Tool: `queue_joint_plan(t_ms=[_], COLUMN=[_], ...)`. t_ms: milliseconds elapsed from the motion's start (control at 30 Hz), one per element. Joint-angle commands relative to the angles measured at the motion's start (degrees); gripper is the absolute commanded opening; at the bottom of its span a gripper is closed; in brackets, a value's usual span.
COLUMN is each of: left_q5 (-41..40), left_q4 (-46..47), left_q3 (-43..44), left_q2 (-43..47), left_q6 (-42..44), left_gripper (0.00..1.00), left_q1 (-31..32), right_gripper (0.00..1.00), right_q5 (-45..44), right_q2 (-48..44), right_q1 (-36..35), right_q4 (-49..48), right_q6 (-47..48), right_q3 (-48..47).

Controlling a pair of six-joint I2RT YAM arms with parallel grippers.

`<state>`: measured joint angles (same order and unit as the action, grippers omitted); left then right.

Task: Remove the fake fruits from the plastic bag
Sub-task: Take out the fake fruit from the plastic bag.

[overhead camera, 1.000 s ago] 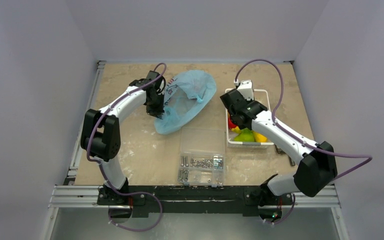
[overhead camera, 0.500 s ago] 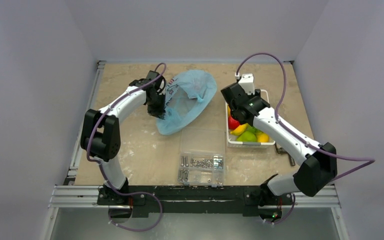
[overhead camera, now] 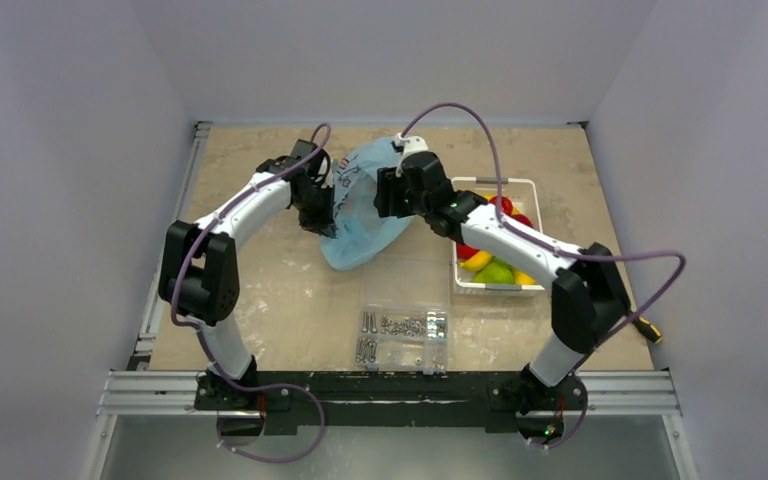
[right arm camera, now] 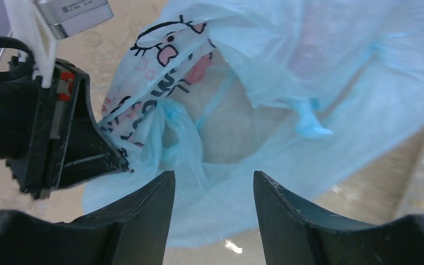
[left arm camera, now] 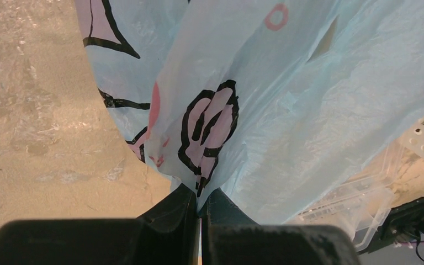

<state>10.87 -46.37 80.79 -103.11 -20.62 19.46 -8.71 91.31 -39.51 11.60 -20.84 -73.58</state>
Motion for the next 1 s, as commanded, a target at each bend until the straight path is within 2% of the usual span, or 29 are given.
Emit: queue_joint_plan(t_ms=[0, 133, 267, 400, 567, 767, 967], left_q5=[4.3, 7.2, 8.9, 9.3, 9.3, 9.4, 9.9], left_q4=[2.0, 2.6, 3.2, 3.6, 3.3, 3.3, 3.6], left_q3=[0.4, 0.0, -0.7, -1.2, -1.3, -1.4, -1.5], left_q2=[4.1, 5.1, 6.4, 7.1, 7.4, 7.9, 7.8], left_q6=[-1.6, -2.2, -2.8, -2.9, -2.8, -2.8, -2.9], left_gripper=[0.0, 0.0, 0.0, 0.0, 0.0, 0.0, 0.0], left_q1=[-0.4, -0.4, -0.5, -0.4, -0.4, -0.5, -0.4], right_gripper=[0.53, 0.48, 0.46, 0.48, 0.49, 0.53, 0.64], right_q5=[6.9, 3.4, -5.3, -14.3, -20.4, -23.3, -23.3], right_q2=[8.7, 14.3, 17.4, 22.2, 28.0, 34.1, 37.4], right_q1=[-1.0, -2.3, -2.5, -2.3, -1.6, 0.1, 2.0], right_q4=[-11.0, -15.4, -22.0, -23.0, -24.2, -22.8, -22.4], right_q6=[-1.7, -0.9, -1.8, -2.0, 0.3, 4.3, 8.8], right_q3=[-4.6, -6.4, -4.6, -7.7, -13.7, -19.8, -22.5])
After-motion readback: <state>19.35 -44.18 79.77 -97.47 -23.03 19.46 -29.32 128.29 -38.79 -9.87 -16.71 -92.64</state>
